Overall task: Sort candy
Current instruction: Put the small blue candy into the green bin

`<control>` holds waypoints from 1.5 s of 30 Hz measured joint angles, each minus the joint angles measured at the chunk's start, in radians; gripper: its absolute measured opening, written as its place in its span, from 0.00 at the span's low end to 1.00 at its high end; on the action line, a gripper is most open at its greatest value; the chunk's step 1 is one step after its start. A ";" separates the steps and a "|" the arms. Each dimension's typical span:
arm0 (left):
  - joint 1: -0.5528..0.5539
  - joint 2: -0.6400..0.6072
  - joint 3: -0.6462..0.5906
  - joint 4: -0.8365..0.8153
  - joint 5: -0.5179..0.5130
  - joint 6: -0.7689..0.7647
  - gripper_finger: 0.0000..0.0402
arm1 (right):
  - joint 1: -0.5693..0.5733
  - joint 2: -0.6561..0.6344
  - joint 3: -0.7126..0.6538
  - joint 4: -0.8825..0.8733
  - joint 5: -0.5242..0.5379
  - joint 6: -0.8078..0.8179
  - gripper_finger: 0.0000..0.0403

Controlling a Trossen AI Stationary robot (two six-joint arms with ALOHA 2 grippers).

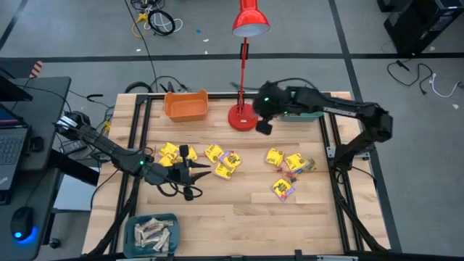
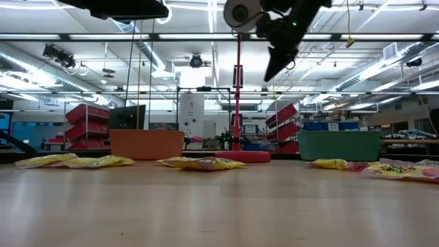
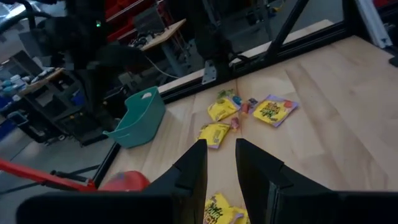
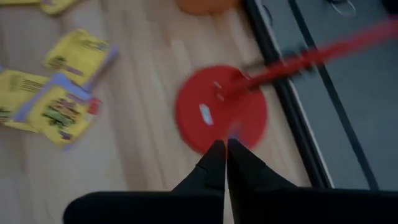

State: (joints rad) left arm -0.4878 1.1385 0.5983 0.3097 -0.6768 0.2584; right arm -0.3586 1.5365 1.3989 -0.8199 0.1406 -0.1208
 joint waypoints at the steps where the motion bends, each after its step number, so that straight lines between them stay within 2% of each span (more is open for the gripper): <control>1: 0.002 0.000 0.000 0.002 0.008 0.000 0.22 | -0.021 -0.022 -0.022 0.000 0.000 0.010 0.00; 11: 0.004 0.000 0.000 0.010 0.009 0.002 0.22 | -0.190 -0.177 -0.229 0.035 -0.020 0.018 0.00; 23: 0.004 0.000 0.000 0.010 0.009 0.000 0.22 | -0.310 -0.206 -0.315 0.044 -0.030 0.035 0.00; 34: 0.004 0.000 0.000 0.009 0.009 -0.001 0.22 | -0.268 -0.197 -0.451 0.251 -0.060 -0.118 0.00; 40: 0.004 0.000 0.000 0.004 0.009 0.000 0.22 | -0.224 -0.197 -0.530 0.395 -0.059 -0.124 0.01; 45: 0.004 0.000 0.000 0.004 0.009 0.000 0.22 | -0.184 -0.180 -0.547 0.482 -0.033 -0.097 0.04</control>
State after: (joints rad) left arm -0.4839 1.1385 0.5983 0.3141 -0.6678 0.2588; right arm -0.5431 1.3567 0.8520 -0.3379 0.1073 -0.2174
